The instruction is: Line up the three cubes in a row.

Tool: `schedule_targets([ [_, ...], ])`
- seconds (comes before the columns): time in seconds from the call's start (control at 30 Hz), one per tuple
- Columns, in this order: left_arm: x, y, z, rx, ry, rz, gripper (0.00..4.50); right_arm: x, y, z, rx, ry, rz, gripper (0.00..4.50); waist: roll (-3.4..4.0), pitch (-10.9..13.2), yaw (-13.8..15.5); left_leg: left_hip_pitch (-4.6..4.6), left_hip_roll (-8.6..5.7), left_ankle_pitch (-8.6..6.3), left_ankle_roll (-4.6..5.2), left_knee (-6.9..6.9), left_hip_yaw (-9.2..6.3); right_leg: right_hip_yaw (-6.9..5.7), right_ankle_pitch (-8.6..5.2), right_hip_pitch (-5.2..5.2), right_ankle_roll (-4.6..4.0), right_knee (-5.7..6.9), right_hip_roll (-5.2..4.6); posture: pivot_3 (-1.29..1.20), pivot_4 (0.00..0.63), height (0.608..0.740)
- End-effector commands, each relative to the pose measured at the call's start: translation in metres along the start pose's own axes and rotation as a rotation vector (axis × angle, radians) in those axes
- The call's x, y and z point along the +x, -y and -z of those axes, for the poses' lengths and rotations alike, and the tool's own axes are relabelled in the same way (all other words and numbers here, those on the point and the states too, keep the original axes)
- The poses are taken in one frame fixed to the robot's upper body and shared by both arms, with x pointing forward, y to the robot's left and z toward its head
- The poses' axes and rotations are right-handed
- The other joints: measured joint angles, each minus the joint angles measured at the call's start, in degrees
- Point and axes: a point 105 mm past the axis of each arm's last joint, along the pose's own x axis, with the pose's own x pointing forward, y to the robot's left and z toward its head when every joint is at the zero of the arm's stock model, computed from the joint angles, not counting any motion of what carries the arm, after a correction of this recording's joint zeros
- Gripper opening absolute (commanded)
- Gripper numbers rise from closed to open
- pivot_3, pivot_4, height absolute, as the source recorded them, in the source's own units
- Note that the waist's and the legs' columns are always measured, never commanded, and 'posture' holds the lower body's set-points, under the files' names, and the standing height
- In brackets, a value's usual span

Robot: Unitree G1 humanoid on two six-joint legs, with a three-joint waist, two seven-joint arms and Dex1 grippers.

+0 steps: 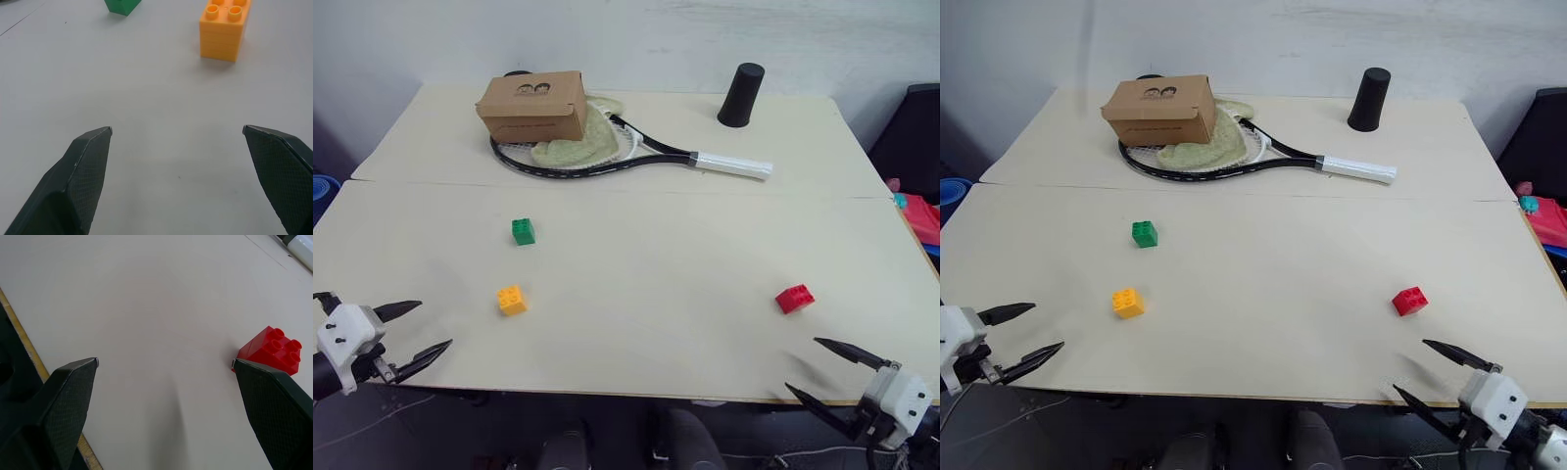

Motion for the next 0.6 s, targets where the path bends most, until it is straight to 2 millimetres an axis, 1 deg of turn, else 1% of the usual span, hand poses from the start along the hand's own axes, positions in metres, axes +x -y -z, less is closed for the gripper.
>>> schedule_targets([
  [0.03,-0.003,-0.002,-0.007,0.020,0.025,-0.012,4.50,0.002,0.000,-0.008,-0.018,0.040,0.020,4.50,0.00,0.0,0.0,0.00,0.00,0.00,0.00,-0.01,0.00,0.00,0.00,0.00,0.00,0.00,0.00,0.00,0.150,0.740],
  [0.1,-0.002,-0.001,-0.008,0.016,0.040,-0.001,4.50,0.002,0.001,-0.007,-0.011,0.044,0.036,4.50,0.00,0.0,0.0,0.01,0.00,0.00,0.00,-0.01,0.00,0.00,0.00,0.00,-0.01,0.00,0.00,0.00,0.150,0.740],
  [0.13,0.002,0.003,-0.012,0.006,0.050,0.041,4.50,0.001,0.005,-0.008,0.006,0.048,0.068,4.50,0.00,0.0,0.0,0.00,0.00,0.00,0.00,0.00,0.00,0.00,0.00,0.00,-0.01,0.00,0.00,0.00,0.150,0.740],
  [0.2,0.012,0.017,-0.027,-0.019,0.094,0.168,4.50,-0.006,0.015,-0.010,0.048,0.057,0.160,4.50,0.00,0.0,0.0,0.01,0.00,0.00,0.00,0.00,0.01,0.00,0.00,0.00,-0.01,0.01,0.00,0.00,0.150,0.740],
  [0.27,0.023,0.027,-0.046,-0.019,0.149,0.252,4.50,-0.016,0.021,-0.009,0.086,0.045,0.233,4.50,0.00,0.0,0.3,0.00,0.00,0.00,0.00,0.01,0.01,0.02,0.00,0.01,-0.01,0.02,-0.01,0.00,0.150,0.740],
  [0.33,0.036,0.039,-0.067,0.015,0.207,0.337,4.50,-0.031,0.025,-0.002,0.140,0.014,0.332,4.50,0.04,0.0,0.9,0.00,-0.01,0.00,0.00,0.02,0.00,0.02,0.00,0.02,-0.01,0.02,-0.04,0.00,0.150,0.740],
  [0.43,0.048,0.055,-0.086,0.056,0.258,0.439,4.50,-0.050,0.022,0.007,0.201,-0.027,0.427,4.50,0.09,-0.1,1.3,0.03,-0.01,-0.01,-0.02,-0.01,0.01,0.04,-0.01,0.06,-0.01,-0.01,-0.03,0.00,0.150,0.740],
  [0.5,0.059,0.071,-0.102,0.073,0.321,0.523,4.50,-0.062,0.008,0.020,0.249,-0.082,0.467,4.50,0.16,-0.1,1.3,0.06,-0.01,-0.01,-0.02,-0.03,0.04,0.06,-0.02,0.06,-0.03,0.00,-0.02,0.00,0.150,0.740],
  [0.53,0.062,0.076,-0.107,0.079,0.338,0.547,4.50,-0.065,0.003,0.024,0.266,-0.099,0.479,4.50,0.17,-0.1,1.3,0.07,0.01,-0.02,-0.03,-0.05,0.04,0.06,-0.03,0.07,-0.05,0.00,0.01,0.00,0.150,0.740],
  [0.6,0.067,0.087,-0.111,0.077,0.342,0.611,4.50,-0.059,0.002,0.025,0.256,-0.092,0.519,4.50,0.20,-0.1,1.1,0.14,0.01,-0.02,-0.03,-0.09,0.05,0.07,-0.04,0.15,-0.06,0.01,0.01,0.00,0.150,0.740],
])
